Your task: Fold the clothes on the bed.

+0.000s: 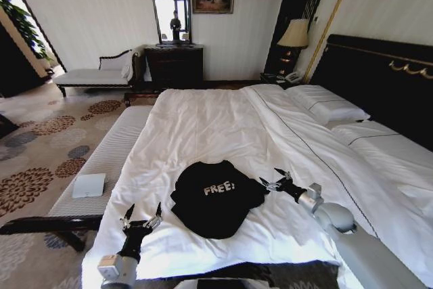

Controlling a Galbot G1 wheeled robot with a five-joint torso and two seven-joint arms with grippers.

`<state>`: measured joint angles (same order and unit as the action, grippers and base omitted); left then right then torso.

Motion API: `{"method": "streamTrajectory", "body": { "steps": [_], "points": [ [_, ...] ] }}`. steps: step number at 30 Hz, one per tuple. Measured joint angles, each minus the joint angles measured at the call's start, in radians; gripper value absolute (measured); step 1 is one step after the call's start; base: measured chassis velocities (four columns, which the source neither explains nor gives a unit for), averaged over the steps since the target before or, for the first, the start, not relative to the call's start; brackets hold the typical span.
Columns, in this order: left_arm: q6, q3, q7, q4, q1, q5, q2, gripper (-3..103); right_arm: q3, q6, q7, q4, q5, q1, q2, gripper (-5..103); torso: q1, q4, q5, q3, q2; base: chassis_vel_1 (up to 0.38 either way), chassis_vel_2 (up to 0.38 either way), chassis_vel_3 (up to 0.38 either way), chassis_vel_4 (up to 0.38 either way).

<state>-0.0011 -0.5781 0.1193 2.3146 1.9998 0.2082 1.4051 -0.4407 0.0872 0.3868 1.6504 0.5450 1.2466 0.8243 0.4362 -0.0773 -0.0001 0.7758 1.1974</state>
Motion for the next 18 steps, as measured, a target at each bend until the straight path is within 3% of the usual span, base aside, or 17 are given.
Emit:
{"method": "streamTrajectory", "body": {
  "steps": [8, 11, 18],
  "points": [
    [0.008, 0.013, 0.003, 0.002, -0.001, -0.013, -0.001, 100, 0.149, 0.032, -0.009, -0.082, 0.050, -0.162, 0.007, 100, 0.000, 0.0003, -0.0001, 0.000, 0.000, 0.000, 0.000, 0.000, 0.000],
    [0.008, 0.008, 0.003, 0.002, 0.003, -0.020, -0.005, 100, 0.234, 0.036, -0.009, -0.134, 0.045, -0.240, 0.020, 100, 0.000, 0.0003, 0.0000, 0.000, 0.000, 0.000, 0.000, 0.000, 0.000],
    [0.007, 0.003, 0.003, 0.001, 0.004, -0.020, 0.003, 100, 0.318, 0.038, -0.009, -0.186, 0.011, -0.303, 0.052, 100, 0.000, 0.0003, 0.0000, 0.000, 0.000, 0.000, 0.000, 0.000, 0.000]
  ]
}}
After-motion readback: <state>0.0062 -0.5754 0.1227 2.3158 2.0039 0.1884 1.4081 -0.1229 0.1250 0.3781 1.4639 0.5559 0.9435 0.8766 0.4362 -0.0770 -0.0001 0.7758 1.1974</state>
